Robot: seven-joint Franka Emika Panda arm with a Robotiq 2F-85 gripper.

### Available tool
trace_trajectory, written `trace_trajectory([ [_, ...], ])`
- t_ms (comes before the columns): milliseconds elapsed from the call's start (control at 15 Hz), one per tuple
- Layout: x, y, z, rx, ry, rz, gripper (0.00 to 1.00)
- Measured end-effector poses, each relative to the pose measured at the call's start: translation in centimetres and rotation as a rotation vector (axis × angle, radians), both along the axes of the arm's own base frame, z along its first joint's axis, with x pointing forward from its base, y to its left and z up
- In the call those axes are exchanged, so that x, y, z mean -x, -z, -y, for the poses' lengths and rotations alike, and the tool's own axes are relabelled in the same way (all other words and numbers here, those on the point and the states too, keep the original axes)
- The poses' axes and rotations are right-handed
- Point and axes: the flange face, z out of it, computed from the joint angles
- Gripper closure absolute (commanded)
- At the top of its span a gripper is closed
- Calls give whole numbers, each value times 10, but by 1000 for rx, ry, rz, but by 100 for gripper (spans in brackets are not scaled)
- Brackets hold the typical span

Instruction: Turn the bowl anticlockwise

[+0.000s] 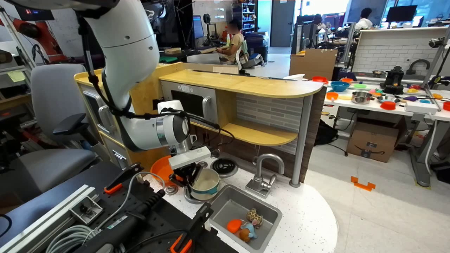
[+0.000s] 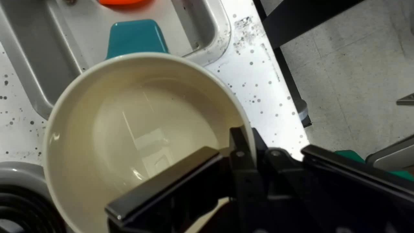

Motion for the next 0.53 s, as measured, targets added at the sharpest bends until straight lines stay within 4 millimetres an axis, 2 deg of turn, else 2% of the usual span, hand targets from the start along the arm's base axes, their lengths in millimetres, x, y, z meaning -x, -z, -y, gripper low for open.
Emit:
trace_trajectory([
  [267,8,1,7,10,-121,-17,98],
  [533,33,2,26,28,-318,-40,98],
])
